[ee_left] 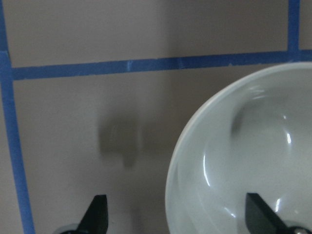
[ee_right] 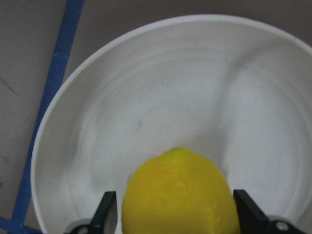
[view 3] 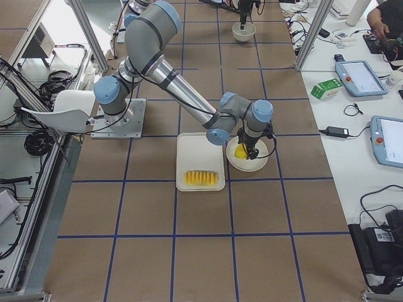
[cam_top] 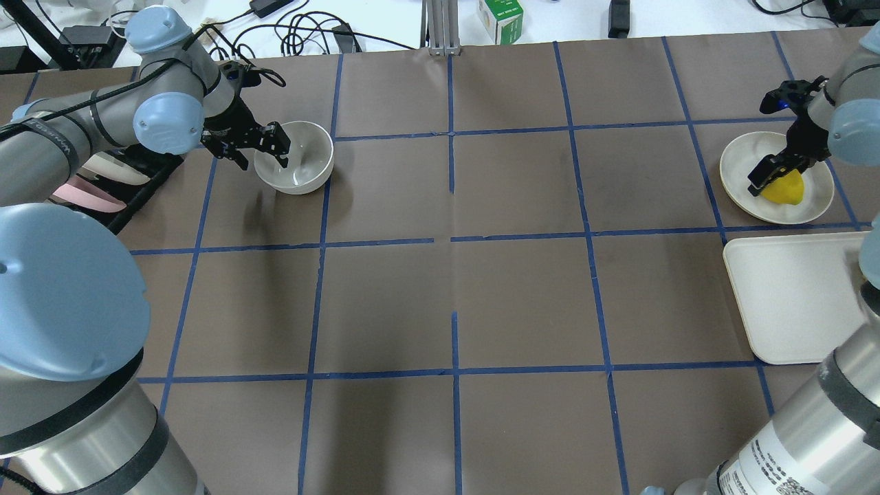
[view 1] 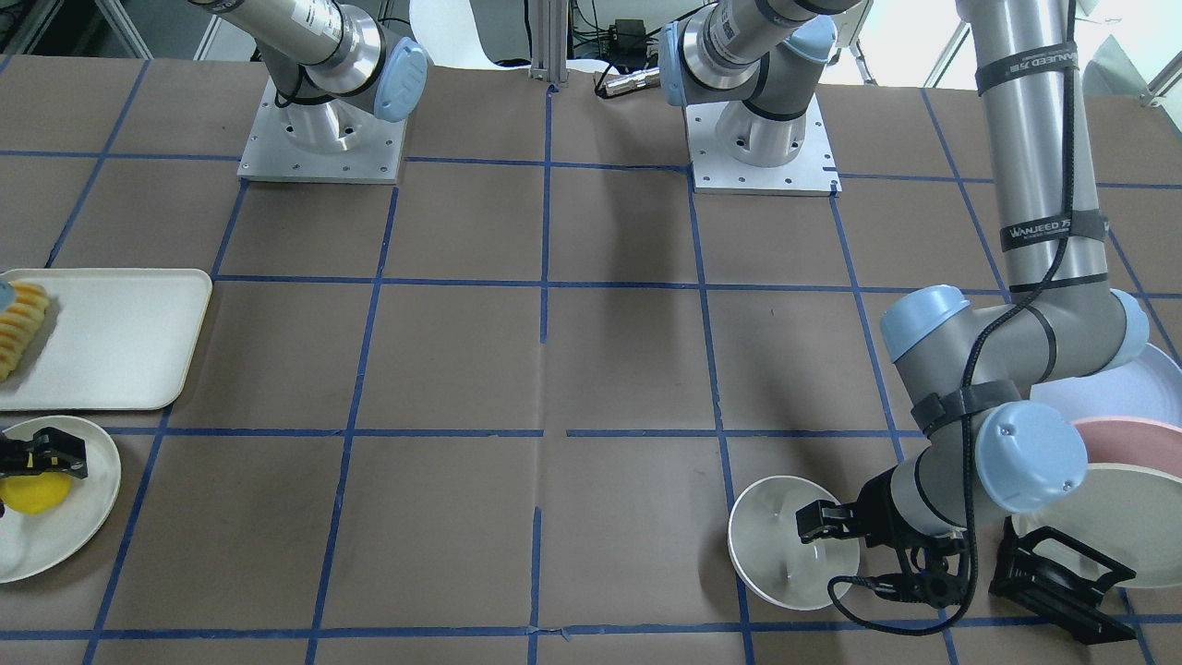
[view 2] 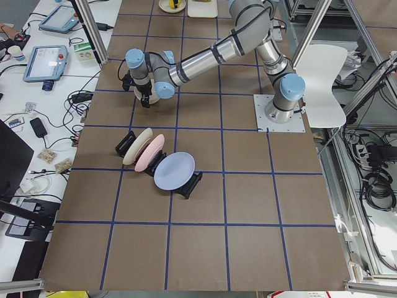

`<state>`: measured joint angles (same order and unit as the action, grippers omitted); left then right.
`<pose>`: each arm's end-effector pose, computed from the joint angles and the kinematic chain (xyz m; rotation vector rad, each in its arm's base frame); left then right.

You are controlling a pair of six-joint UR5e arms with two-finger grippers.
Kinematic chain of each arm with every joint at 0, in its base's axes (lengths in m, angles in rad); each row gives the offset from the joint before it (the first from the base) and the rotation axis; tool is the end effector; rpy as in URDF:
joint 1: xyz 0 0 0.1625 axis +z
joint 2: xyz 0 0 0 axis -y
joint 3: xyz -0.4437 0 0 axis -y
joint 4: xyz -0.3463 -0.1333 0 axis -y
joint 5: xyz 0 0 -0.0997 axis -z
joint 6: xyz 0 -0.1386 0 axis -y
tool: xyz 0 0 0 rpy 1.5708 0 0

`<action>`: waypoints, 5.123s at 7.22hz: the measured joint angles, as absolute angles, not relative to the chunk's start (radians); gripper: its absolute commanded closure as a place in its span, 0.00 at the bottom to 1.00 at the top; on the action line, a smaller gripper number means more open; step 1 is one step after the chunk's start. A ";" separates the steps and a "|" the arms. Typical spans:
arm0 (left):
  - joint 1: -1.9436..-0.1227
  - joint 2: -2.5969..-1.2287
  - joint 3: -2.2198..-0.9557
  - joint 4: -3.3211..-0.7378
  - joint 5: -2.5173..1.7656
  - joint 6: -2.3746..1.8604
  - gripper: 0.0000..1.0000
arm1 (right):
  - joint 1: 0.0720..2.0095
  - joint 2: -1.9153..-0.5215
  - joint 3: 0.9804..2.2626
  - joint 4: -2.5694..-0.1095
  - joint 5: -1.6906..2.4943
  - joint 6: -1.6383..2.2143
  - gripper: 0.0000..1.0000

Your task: Place bowl and put lemon in it

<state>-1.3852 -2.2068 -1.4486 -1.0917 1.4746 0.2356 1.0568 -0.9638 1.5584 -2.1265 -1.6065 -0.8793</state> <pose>-0.0223 -0.6757 0.2079 -0.0735 -3.0393 -0.0210 -0.2000 -0.6154 0.1907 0.5711 -3.0857 -0.0828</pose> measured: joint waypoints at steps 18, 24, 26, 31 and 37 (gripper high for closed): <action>-1.750 -2.069 -1.676 -0.945 1.362 -0.213 0.54 | 1.553 -1.302 1.543 -1.852 -1.532 -0.040 0.83; -1.725 -1.963 -1.628 -1.078 1.428 -0.226 0.00 | 1.686 -1.278 1.541 -1.889 -1.491 0.152 0.83; -1.651 -1.855 -1.597 -1.281 1.473 -0.083 0.00 | 1.775 -1.218 1.540 -1.978 -1.469 0.283 0.83; -1.590 -1.625 -1.607 -1.527 1.560 0.087 0.00 | 1.935 -1.056 1.544 -2.149 -1.488 0.452 0.61; -1.581 -1.597 -1.577 -1.540 1.569 0.063 0.00 | 1.924 -1.076 1.536 -2.142 -1.514 0.447 0.00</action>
